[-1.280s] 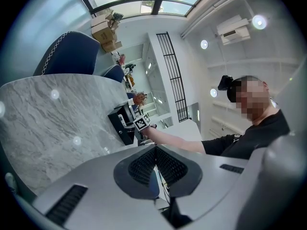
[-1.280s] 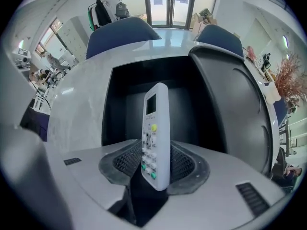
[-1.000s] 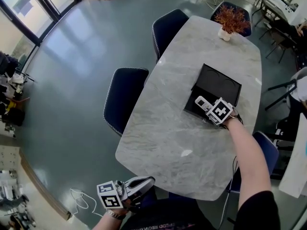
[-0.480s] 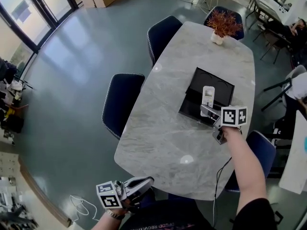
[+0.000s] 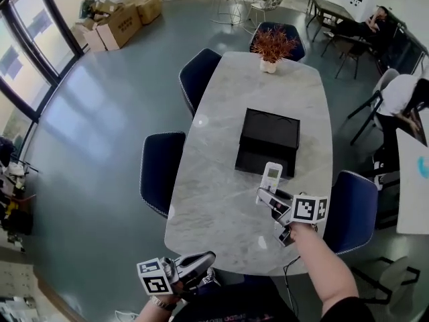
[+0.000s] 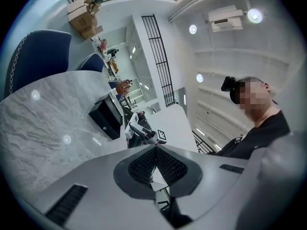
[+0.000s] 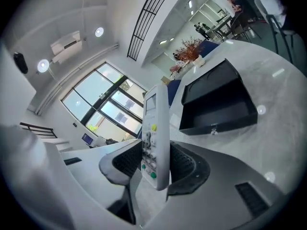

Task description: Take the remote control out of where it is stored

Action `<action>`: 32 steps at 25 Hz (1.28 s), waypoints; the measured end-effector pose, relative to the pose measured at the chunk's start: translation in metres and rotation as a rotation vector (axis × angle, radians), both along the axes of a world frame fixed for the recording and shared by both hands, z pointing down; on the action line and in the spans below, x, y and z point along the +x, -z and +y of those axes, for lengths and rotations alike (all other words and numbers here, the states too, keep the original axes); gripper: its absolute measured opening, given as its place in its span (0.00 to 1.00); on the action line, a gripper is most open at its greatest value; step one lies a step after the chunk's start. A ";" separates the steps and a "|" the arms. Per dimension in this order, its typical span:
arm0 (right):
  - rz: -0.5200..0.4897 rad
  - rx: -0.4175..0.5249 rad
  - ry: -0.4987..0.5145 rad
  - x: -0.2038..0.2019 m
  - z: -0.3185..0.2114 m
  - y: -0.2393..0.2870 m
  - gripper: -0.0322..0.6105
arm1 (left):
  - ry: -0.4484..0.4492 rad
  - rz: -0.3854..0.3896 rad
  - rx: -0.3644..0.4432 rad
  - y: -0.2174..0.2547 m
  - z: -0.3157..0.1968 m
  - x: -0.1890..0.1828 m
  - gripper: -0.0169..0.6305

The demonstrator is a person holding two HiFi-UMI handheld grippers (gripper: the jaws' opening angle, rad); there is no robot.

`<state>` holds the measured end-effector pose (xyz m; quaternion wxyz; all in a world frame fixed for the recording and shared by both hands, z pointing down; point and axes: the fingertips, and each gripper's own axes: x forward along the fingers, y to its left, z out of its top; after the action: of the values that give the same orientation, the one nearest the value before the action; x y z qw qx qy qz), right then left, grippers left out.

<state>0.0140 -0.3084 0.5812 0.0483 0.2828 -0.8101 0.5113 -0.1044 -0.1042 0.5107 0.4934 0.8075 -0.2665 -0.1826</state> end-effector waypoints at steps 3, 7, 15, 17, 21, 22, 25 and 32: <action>-0.037 -0.019 -0.030 -0.001 0.043 0.006 0.31 | -0.045 -0.002 0.024 0.007 0.006 -0.003 0.04; -0.087 -0.038 -0.079 -0.004 0.096 0.016 0.31 | -0.095 0.005 0.051 0.012 0.020 -0.012 0.04; -0.169 -0.050 -0.089 -0.031 0.200 0.029 0.31 | -0.194 0.020 0.072 0.009 0.056 -0.018 0.04; -0.198 -0.047 -0.101 -0.040 0.225 0.035 0.31 | -0.229 0.018 0.077 0.009 0.066 -0.018 0.04; -0.225 -0.017 -0.147 -0.045 0.266 0.042 0.31 | -0.314 0.006 0.087 0.009 0.088 -0.014 0.04; -0.251 -0.018 -0.153 -0.049 0.276 0.044 0.31 | -0.332 0.003 0.091 0.011 0.094 -0.014 0.04; -0.281 -0.021 -0.172 -0.054 0.309 0.047 0.31 | -0.358 -0.004 0.100 0.018 0.114 -0.016 0.04; -0.261 0.001 -0.192 -0.057 0.352 0.056 0.31 | -0.373 -0.012 0.114 0.023 0.140 -0.020 0.04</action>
<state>-0.0429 0.0436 0.5253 -0.1067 0.2903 -0.7790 0.5454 -0.1243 0.0360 0.4882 0.4706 0.8706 -0.1046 -0.0979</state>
